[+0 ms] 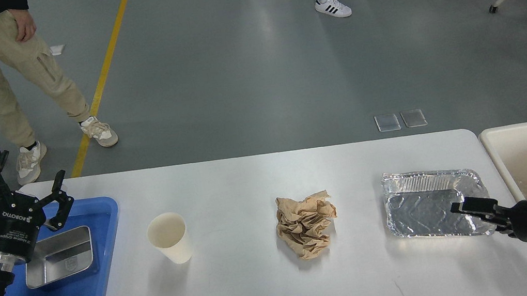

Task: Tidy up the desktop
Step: 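Reach the right gripper to the foil tray edge and grasp it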

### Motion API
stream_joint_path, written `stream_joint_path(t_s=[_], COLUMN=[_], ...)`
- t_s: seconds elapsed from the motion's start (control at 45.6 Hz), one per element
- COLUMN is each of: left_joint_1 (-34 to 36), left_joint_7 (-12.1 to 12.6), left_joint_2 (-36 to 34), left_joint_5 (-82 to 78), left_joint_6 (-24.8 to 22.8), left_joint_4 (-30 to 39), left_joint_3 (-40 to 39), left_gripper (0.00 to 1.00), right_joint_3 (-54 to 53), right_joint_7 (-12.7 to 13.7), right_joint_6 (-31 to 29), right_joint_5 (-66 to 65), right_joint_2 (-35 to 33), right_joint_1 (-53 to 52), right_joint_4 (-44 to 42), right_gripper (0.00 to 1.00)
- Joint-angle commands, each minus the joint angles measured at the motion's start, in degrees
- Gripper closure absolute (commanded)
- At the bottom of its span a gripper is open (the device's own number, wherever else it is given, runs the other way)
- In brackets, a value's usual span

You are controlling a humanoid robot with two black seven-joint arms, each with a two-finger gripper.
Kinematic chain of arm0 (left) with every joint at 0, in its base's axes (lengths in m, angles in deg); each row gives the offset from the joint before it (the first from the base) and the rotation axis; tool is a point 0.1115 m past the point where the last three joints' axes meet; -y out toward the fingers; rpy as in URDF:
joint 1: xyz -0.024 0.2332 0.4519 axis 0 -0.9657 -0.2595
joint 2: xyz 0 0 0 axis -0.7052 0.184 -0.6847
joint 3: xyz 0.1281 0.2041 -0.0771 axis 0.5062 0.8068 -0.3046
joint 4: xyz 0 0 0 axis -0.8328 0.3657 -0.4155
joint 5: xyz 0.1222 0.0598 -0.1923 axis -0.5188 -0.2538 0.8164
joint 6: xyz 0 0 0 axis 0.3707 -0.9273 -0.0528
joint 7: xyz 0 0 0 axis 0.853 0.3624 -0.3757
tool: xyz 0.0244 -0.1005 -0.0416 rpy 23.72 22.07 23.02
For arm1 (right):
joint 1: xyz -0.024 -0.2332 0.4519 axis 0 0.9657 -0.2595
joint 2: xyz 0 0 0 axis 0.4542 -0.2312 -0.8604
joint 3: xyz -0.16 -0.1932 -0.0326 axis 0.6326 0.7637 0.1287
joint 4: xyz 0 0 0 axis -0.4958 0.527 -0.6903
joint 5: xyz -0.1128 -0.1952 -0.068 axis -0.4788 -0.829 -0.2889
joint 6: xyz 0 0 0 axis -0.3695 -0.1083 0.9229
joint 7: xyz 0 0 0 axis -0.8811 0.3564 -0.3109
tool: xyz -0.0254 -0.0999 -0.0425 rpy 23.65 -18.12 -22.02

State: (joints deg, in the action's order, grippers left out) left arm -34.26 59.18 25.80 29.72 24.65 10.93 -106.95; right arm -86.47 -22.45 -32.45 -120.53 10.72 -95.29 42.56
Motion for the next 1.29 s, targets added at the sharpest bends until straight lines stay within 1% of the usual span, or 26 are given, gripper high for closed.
stream_joint_path(t_s=[0.0,0.351,0.417,0.461,0.483,0.527,0.549,0.57,0.614,0.68,0.702,0.746,0.768,0.79,0.812,0.878,1.141,1.273], left_joint_1=[0.0,0.0,0.0,0.0,0.0,0.0,0.0,0.0,0.0,0.0,0.0,0.0,0.0,0.1,0.1,0.1,0.0,0.1], left_joint_7=[0.0,-0.1,-0.1,-0.1,-0.1,-0.1,-0.1,-0.1,-0.1,-0.1,-0.1,0.0,0.0,-0.1,0.0,0.0,0.0,0.0], left_joint_2=[-0.1,-0.1,-0.1,-0.1,0.0,-0.1,-0.1,-0.1,-0.2,-0.3,-0.3,-0.3,-0.3,-0.3,-0.3,-0.3,-0.2,-0.1], left_joint_5=[0.0,0.0,0.1,0.1,0.1,0.0,0.1,0.1,0.1,0.1,0.1,0.1,0.1,0.1,0.1,0.1,0.1,0.1], left_joint_6=[-0.1,-0.2,-0.4,-0.7,-0.8,-0.9,-0.9,-0.9,-0.9,-0.9,-0.9,-1.0,-0.9,-0.9,-0.9,-1.0,-1.7,-1.6], left_joint_4=[-0.1,0.0,0.0,0.0,0.0,0.0,0.0,0.0,0.0,0.0,0.0,0.0,0.0,0.0,-0.1,0.0,0.0,-0.1], left_joint_3=[-0.1,-0.3,-0.3,-0.3,-0.4,-0.3,-0.4,-0.4,-0.5,-1.0,-1.1,-1.1,-1.1,-1.1,-1.1,-1.1,-1.1,-1.1], left_gripper=[0.03,0.03,0.03,0.03,0.03,0.03,0.03,0.03,0.03,0.03,0.03,0.03,0.03,0.03,0.03,0.03,0.03,0.03], right_joint_3=[0.5,0.7,1.1,1.7,2.2,3.5,4.1,4.6,5.3,5.5,5.5,5.8,6.4,6.8,7.3,9.4,10.3,10.4], right_joint_7=[0.0,0.0,0.0,-0.1,-0.1,-0.1,-0.1,-0.1,-0.1,-0.2,-0.3,-1.1,-2.3,-3.0,-3.5,-4.5,-6.0,-7.1], right_joint_6=[0.0,0.4,0.6,0.9,1.0,1.0,1.0,1.0,1.1,1.1,1.1,1.1,1.1,1.1,1.1,1.1,1.2,1.1], right_joint_5=[0.0,0.0,0.0,0.0,0.0,0.0,0.0,0.0,0.0,0.0,0.0,-0.1,-0.1,-0.1,-0.1,-0.1,-0.1,-0.1], right_joint_2=[0.8,2.7,2.7,2.7,2.7,2.7,2.7,2.7,2.7,2.7,2.6,2.7,2.7,2.7,2.7,3.0,2.3,-0.6], right_joint_1=[-0.1,0.1,0.2,0.2,0.2,0.2,0.2,0.1,0.0,0.0,0.0,0.0,-0.1,-0.1,-0.1,-0.3,-1.1,-2.6], right_joint_4=[-0.6,-4.0,-4.0,-3.9,-3.8,-3.8,-3.6,-3.5,-3.5,-3.5,-3.5,-3.5,-3.4,-3.4,-3.3,-3.5,-3.5,-3.2], right_gripper=[0.00,0.00,0.02,0.05,0.12,0.37,0.47,0.53,0.57,0.69,0.71,0.75,0.87,0.95,1.00,1.00,1.00,1.00])
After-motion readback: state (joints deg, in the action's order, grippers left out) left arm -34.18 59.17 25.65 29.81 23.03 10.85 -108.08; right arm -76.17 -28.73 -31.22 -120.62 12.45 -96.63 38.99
